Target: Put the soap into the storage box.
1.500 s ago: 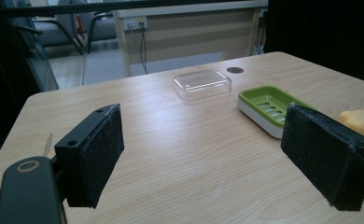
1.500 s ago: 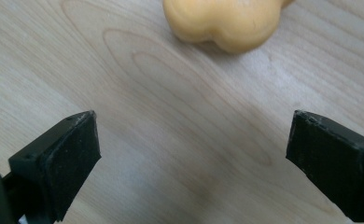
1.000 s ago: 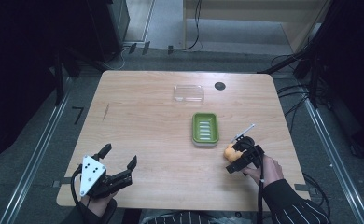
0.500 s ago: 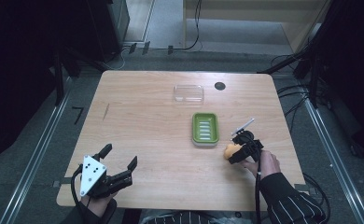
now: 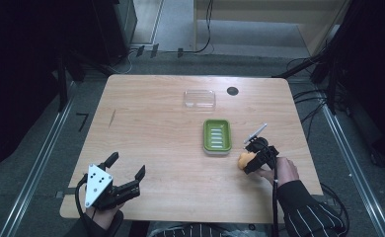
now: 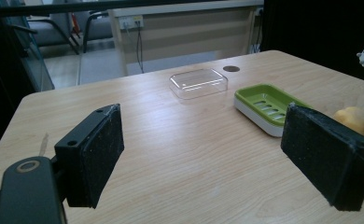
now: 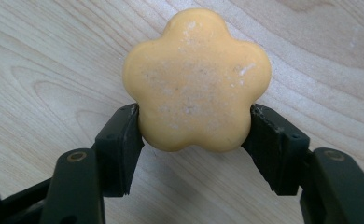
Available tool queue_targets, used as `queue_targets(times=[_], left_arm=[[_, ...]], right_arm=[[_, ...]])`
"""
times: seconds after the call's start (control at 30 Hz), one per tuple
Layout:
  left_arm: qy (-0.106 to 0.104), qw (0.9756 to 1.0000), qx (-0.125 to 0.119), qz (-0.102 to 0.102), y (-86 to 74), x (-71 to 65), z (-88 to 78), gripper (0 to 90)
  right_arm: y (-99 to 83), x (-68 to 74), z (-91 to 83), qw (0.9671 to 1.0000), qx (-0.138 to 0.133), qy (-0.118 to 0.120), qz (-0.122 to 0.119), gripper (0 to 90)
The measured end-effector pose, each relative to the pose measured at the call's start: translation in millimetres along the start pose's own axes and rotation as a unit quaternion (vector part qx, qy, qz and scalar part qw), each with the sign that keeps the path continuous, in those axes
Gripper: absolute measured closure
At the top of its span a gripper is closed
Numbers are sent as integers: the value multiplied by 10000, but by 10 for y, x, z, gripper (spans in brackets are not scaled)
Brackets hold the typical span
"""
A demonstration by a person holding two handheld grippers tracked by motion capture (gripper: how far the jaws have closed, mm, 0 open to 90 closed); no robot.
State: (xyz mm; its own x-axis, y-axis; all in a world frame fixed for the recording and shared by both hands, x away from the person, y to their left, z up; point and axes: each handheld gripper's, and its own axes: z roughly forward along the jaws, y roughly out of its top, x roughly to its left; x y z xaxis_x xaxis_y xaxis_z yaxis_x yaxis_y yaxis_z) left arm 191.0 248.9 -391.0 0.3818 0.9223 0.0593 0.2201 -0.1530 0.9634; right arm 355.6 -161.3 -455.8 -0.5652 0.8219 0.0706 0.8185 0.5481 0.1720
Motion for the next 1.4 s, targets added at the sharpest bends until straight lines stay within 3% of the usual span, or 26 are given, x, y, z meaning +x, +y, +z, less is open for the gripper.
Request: queue_targets(times=[0.17,0.4,0.7,0.93,1.4], left_arm=[[5,10000,10,3,1,-1,-1,137],[1,10000,11,4,0,-1,0,137],[-3,10000,22,17,1,-3,2,137],[-6,10000,3,11,-1,0,-4,137],[-6,10000,22,11,1,-2,3,137]], right_arm=[[51,22,37,9999,143,-5,-29,333],[96,51,86,9994,306,-187,-19,365],[93,59,125,9991,344,-251,-43,388],[105,68,126,9984,419,-311,-229,393],[89,58,124,9985,331,-275,-343,397]])
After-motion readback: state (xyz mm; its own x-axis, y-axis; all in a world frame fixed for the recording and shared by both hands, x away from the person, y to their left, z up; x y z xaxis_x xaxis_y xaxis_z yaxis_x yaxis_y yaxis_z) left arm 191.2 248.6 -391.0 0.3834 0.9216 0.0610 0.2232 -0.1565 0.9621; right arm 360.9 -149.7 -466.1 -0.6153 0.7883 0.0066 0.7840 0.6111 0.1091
